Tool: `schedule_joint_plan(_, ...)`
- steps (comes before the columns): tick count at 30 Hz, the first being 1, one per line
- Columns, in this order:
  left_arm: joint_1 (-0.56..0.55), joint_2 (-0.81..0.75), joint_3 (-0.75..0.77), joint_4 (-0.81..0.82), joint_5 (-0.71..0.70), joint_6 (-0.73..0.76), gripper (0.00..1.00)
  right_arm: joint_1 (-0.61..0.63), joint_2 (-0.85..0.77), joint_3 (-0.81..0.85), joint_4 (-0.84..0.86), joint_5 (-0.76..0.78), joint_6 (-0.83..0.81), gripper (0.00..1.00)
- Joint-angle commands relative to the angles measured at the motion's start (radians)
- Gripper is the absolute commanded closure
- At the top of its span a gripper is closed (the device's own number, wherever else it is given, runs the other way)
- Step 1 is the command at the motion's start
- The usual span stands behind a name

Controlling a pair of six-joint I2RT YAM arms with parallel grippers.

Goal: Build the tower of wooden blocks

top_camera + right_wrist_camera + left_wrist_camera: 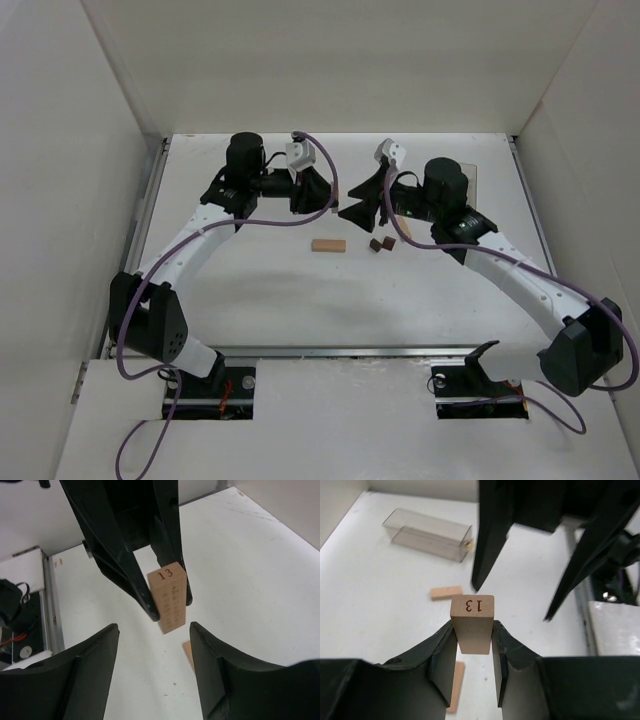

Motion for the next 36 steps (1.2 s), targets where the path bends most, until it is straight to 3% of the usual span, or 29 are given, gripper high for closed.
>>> schedule_joint_plan(1, -0.001, -0.043, 0.038, -0.172, -0.193, 0.204, 1.00, 0.000, -0.053, 0.000, 0.016, 0.101, 0.097, 0.36)
schedule_joint_plan(7, -0.019, -0.043, 0.018, -0.207, -0.314, 0.316, 1.00, 0.000, 0.028, 0.095, -0.004, 0.128, 0.295, 0.37)
schedule_joint_plan(14, -0.028, -0.043, 0.018, -0.207, -0.337, 0.325, 1.00, 0.011, 0.097, 0.144, -0.023, 0.240, 0.361, 0.42)
schedule_joint_plan(32, -0.028, -0.043, 0.009, -0.206, -0.356, 0.325, 1.00, 0.101, 0.232, 0.291, -0.150, 0.400, 0.337, 0.43)
schedule_joint_plan(36, -0.028, -0.043, 0.009, -0.196, -0.356, 0.313, 1.00, 0.102, 0.241, 0.291, -0.170, 0.422, 0.327, 0.50)
